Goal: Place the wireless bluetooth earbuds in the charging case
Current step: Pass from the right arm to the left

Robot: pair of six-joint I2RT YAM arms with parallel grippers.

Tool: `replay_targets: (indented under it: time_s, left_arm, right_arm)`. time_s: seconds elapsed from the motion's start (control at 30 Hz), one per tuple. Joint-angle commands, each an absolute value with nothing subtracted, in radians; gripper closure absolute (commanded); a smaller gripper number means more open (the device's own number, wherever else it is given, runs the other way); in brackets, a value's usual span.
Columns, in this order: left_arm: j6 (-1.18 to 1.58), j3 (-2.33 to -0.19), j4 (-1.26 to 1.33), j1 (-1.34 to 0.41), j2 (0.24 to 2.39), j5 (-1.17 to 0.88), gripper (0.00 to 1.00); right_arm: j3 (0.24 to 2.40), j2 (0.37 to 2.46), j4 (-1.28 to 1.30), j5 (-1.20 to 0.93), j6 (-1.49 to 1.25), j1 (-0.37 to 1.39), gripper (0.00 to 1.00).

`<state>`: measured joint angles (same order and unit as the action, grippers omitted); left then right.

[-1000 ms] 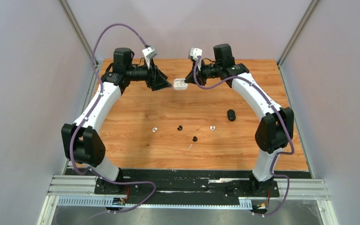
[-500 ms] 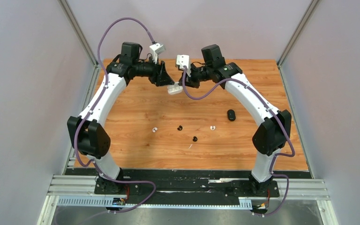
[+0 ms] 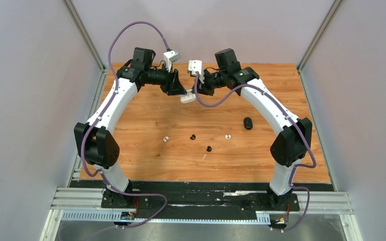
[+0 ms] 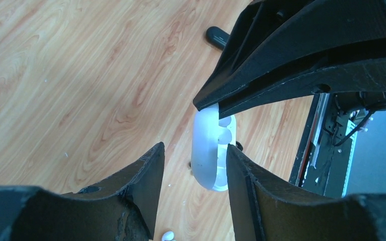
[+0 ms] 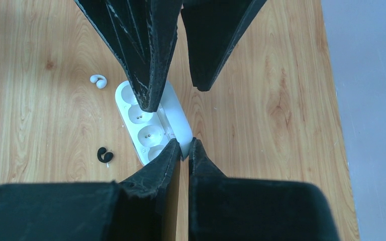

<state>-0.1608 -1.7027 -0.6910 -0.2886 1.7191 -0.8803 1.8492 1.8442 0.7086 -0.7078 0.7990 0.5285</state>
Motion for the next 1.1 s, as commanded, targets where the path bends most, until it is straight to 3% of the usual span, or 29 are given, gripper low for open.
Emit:
replay_targets:
  time_s: [0.0,0.1,0.33,0.57,0.8,0.9,1.07]
  left_arm:
    - [-0.207,-1.721,-0.712,-0.298,1.736,-0.889,0.44]
    - [-0.211,-1.727,-0.712,-0.299,1.747,-0.909,0.46]
    - [-0.217,-1.739,-0.712,-0.303,1.767,-0.943,0.62]
    - [-0.212,-1.738,-0.713,-0.302,1.772,-0.967,0.63]
    - [-0.232,-1.750,-0.749,-0.302,1.778,-0.995,0.78]
    - [-0.230,-1.759,-0.764,-0.302,1.783,-1.011,0.69]
    - [-0.221,-1.761,-0.754,-0.302,1.777,-0.978,0.64]
  right_arm:
    - [1.899,1.842,0.706,-0.731,0.816,0.541,1.00]
    - [1.907,1.847,0.706,-0.732,0.805,0.543,1.00]
    - [1.911,1.851,0.706,-0.746,0.795,0.545,1.00]
    - [1.907,1.855,0.707,-0.746,0.795,0.548,1.00]
    - [1.898,1.856,0.707,-0.741,0.801,0.551,1.00]
    - [1.896,1.857,0.709,-0.741,0.805,0.552,1.00]
    - [1.896,1.859,0.710,-0.739,0.804,0.555,1.00]
